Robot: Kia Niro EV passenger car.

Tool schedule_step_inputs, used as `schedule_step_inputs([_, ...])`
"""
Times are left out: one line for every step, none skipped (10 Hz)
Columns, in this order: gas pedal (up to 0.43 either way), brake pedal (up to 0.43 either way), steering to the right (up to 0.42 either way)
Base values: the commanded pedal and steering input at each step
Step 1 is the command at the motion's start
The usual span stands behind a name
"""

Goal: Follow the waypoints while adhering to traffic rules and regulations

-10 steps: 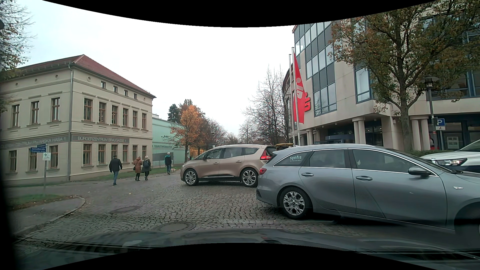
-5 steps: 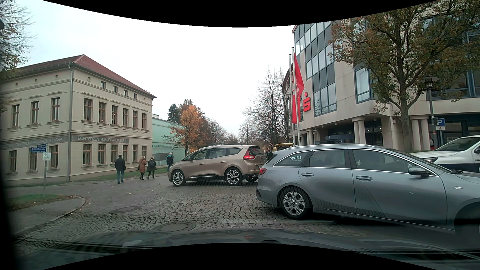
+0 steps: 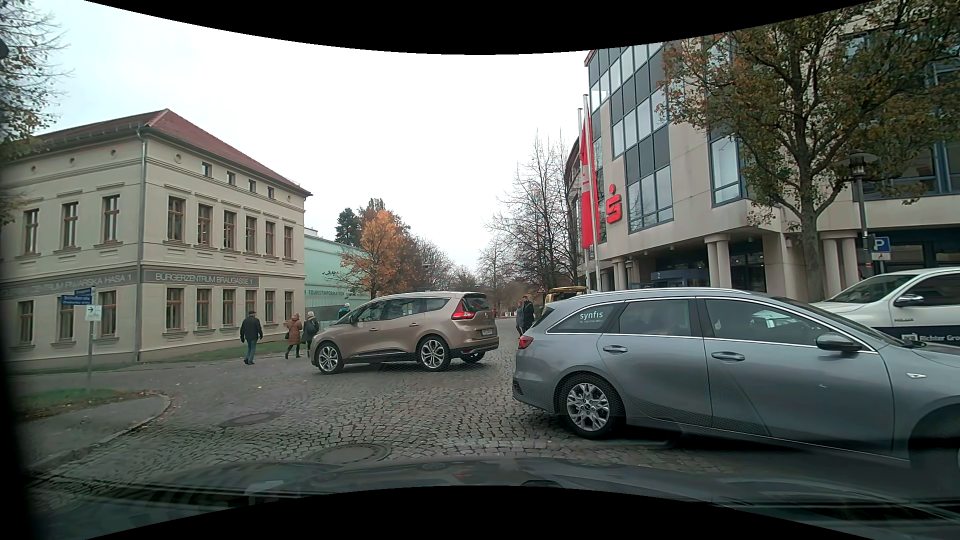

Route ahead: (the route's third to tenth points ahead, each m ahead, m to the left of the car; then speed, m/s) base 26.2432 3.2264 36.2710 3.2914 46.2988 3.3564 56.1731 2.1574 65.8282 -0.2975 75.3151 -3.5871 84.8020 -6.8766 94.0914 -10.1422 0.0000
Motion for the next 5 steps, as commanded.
schedule_step_inputs([0.000,0.421,0.026])
schedule_step_inputs([0.000,0.421,0.026])
schedule_step_inputs([0.000,0.421,0.026])
schedule_step_inputs([0.000,0.421,0.026])
schedule_step_inputs([0.000,0.415,0.026])
